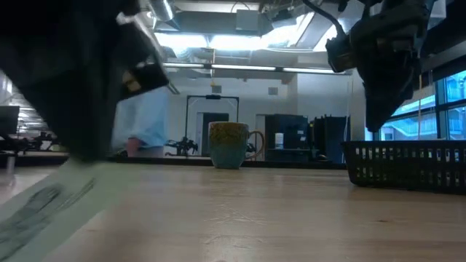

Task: Pick and place Stevia / Truvia into bins
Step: Put the stevia packet into the black bin

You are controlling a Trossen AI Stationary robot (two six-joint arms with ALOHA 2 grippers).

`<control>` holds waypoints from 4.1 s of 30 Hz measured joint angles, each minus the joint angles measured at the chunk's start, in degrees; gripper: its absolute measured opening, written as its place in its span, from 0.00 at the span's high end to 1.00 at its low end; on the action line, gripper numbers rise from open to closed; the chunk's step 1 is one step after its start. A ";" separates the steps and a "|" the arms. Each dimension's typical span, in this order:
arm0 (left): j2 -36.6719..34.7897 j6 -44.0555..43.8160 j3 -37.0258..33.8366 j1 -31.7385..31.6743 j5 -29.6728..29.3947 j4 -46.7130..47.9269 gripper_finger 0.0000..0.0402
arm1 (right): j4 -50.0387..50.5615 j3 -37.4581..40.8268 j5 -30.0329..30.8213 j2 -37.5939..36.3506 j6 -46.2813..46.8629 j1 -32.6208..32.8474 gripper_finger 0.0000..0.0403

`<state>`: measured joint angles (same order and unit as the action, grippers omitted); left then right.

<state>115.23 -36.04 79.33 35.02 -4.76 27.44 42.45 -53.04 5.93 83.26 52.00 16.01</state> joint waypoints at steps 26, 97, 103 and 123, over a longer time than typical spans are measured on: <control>-8.14 16.13 -0.25 -9.56 -3.12 0.98 0.95 | -24.38 -0.02 -4.65 0.00 -8.99 1.60 0.46; 2.76 13.48 -0.30 -7.63 -5.79 2.41 0.82 | -20.36 0.00 -3.99 -0.02 -5.94 1.57 0.42; 3.71 12.67 -0.02 -7.62 -5.98 3.95 0.92 | -20.33 0.00 -3.99 -0.01 -5.98 1.57 0.42; -6.21 13.30 -0.44 -9.56 -21.44 1.94 0.99 | -29.21 0.00 -4.06 -0.02 6.47 1.11 0.42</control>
<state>109.02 -22.74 78.89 25.46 -26.20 29.38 13.24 -53.04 1.87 83.24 58.47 17.12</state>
